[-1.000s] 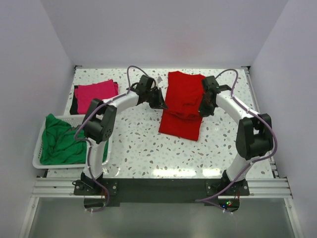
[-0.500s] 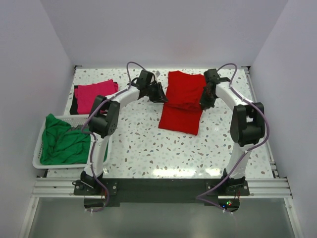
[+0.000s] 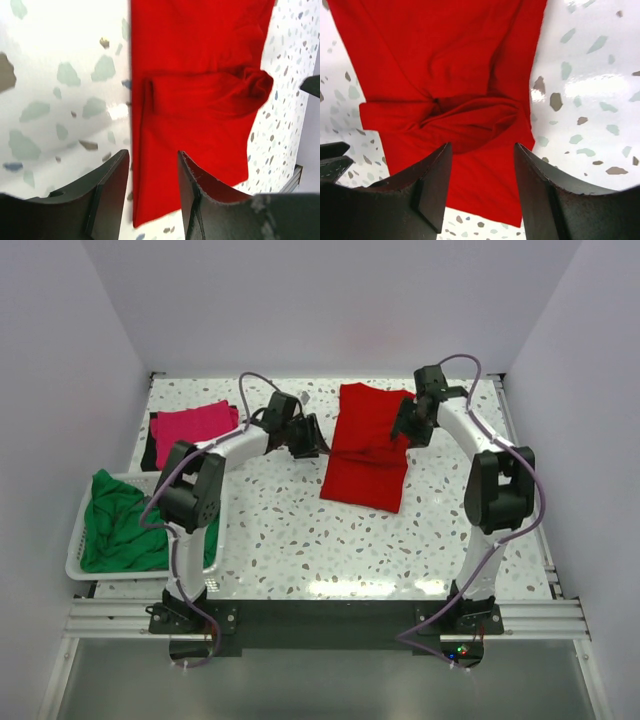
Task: Fold and stack the t-shirts
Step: Fold the tshirt
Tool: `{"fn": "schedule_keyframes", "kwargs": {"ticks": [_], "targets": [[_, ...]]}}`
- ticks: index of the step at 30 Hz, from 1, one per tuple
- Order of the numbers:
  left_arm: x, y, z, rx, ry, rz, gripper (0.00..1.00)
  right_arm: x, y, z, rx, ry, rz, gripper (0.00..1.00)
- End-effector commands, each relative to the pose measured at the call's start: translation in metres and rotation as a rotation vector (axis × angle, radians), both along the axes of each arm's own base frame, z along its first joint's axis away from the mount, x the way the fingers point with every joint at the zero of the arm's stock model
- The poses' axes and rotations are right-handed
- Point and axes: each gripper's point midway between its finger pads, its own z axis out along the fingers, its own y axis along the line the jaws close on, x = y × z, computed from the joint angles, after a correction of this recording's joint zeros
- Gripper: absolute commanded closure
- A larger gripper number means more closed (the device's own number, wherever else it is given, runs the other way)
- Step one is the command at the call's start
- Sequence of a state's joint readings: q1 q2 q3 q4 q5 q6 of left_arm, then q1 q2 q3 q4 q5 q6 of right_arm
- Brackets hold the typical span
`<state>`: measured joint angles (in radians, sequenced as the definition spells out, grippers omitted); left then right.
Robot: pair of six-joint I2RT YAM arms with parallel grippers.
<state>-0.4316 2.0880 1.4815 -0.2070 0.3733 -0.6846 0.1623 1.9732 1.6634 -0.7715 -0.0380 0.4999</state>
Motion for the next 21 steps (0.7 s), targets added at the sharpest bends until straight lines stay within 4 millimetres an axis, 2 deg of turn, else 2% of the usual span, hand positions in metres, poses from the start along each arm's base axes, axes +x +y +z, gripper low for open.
{"fn": "schedule_keyframes", "kwargs": {"ticks": [1, 2, 4, 6, 11, 16, 21], "targets": [[-0.009, -0.003, 0.043, -0.018, -0.132, -0.037, 0.52, -0.015, 0.038, 0.018, 0.083, -0.044, 0.119, 0.45], [-0.02, -0.01, 0.04, -0.019, -0.131, -0.058, 0.52, -0.021, 0.046, 0.014, 0.083, -0.031, 0.142, 0.45], [-0.033, -0.025, 0.052, -0.031, -0.162, -0.101, 0.52, -0.035, 0.063, 0.0, 0.078, 0.009, 0.187, 0.45], [-0.041, -0.036, 0.053, -0.045, -0.176, -0.136, 0.52, -0.043, 0.073, -0.009, 0.076, 0.031, 0.207, 0.46], [-0.064, -0.077, 0.047, -0.129, -0.191, -0.242, 0.52, -0.05, 0.078, -0.027, 0.074, 0.082, 0.201, 0.46], [-0.083, -0.082, 0.007, -0.106, -0.122, -0.292, 0.52, -0.052, 0.083, -0.036, 0.092, 0.106, 0.191, 0.46], [-0.099, -0.068, -0.026, -0.053, -0.066, -0.29, 0.53, -0.047, 0.084, -0.044, 0.081, 0.119, 0.19, 0.46]]}}
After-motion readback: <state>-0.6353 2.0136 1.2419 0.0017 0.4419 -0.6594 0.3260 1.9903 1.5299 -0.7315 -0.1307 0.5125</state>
